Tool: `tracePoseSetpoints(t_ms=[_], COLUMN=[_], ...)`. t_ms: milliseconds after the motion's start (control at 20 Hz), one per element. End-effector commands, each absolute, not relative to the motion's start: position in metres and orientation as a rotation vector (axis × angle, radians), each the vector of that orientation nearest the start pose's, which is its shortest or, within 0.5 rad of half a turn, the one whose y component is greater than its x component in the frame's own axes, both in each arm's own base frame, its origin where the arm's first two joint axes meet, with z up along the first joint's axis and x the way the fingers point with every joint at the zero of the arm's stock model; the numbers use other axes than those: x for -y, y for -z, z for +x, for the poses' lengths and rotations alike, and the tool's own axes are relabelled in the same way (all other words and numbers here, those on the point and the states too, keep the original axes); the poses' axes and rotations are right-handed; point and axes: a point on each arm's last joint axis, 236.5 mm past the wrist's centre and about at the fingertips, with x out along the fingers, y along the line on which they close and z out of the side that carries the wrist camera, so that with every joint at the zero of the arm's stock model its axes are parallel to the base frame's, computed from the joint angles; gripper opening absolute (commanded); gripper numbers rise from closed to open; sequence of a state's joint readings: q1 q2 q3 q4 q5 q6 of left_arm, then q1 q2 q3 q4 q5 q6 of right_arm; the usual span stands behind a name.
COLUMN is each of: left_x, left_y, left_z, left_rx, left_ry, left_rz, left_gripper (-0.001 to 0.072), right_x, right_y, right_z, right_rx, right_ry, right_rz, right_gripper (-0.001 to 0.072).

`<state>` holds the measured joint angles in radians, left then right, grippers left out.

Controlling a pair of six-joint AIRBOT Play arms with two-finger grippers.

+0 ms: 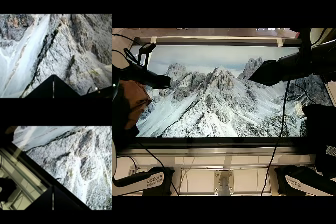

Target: Fold the clothes and pants, and hang the long-sleeved shirts on hangers.

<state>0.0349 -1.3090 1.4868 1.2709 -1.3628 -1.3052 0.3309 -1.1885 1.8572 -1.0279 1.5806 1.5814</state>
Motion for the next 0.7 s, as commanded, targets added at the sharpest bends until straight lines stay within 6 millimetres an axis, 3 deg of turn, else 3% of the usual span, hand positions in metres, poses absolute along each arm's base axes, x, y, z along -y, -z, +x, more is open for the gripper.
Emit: tracePoseSetpoints(t_ms=[0, 450, 650], left_x=[0.054, 0.054, 0.053], left_y=[-0.110, -0.110, -0.108], left_z=[0.409, 0.410, 0.414], left_rx=[-1.133, -1.131, -1.118], left_ry=[0.343, 0.343, 0.340], left_rz=[-0.015, -0.016, -0.007], left_gripper=[0.0026, 0.0026, 0.0026], right_x=[-0.230, -0.229, -0.217], right_y=[-0.289, -0.290, -0.284], right_z=[0.294, 0.296, 0.306], right_rx=[-0.927, -0.919, -0.916], right_ry=[-0.819, -0.814, -0.749], right_rz=[0.076, 0.075, 0.043], right_gripper=[0.0006, 0.0006, 0.0006])
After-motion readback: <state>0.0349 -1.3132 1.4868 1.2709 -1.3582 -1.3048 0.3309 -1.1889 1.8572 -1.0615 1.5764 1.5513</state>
